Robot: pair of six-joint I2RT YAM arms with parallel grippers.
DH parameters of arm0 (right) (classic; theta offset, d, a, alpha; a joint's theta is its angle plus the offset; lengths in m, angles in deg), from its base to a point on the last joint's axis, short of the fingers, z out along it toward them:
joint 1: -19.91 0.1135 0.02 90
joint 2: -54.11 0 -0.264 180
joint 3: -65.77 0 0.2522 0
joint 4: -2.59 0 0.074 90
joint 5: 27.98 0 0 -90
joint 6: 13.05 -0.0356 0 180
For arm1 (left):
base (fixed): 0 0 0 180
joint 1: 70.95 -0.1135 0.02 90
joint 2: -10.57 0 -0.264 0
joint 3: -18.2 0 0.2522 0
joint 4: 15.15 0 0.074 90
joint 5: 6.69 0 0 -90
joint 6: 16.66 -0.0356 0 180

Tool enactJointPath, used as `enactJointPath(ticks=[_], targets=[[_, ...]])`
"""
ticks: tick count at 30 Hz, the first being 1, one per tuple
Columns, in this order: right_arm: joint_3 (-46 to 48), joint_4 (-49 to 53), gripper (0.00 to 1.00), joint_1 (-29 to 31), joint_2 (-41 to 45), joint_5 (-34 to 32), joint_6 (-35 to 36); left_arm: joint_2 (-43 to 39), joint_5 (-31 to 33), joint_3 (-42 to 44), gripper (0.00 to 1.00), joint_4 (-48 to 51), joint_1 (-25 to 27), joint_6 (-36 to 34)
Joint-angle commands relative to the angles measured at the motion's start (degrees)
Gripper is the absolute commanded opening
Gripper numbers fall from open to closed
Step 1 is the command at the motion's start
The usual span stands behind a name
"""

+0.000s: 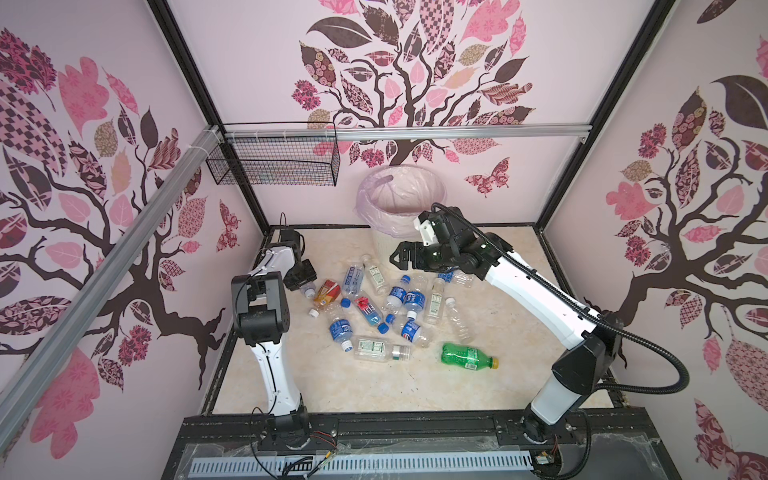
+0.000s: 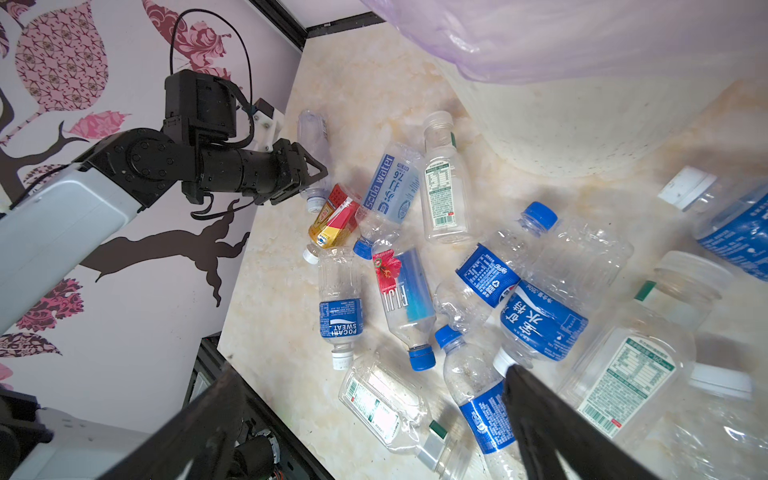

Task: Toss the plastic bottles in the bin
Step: 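Grasp the clear Ganten bottle with the left gripper and lift it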

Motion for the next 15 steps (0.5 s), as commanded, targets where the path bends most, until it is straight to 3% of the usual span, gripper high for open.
enactJointPath(ticks=[1,7,15], targets=[[-0.69,0.03,1.0,0.17,-0.37,-0.08,-0.79,0.77,-2.56,1.91,0.5,-1.54,-0.48,-0.6],[-2.92,2.05,1.0,0.16,-1.23,-1.5,-0.56,-4.77,-3.92,2.74,0.46,-1.74,-1.0,0.4],[-4.2,1.26,0.99,0.15,-1.96,-1.86,-0.77,-14.81,-12.6,10.62,0.45,-3.81,-0.46,3.61]])
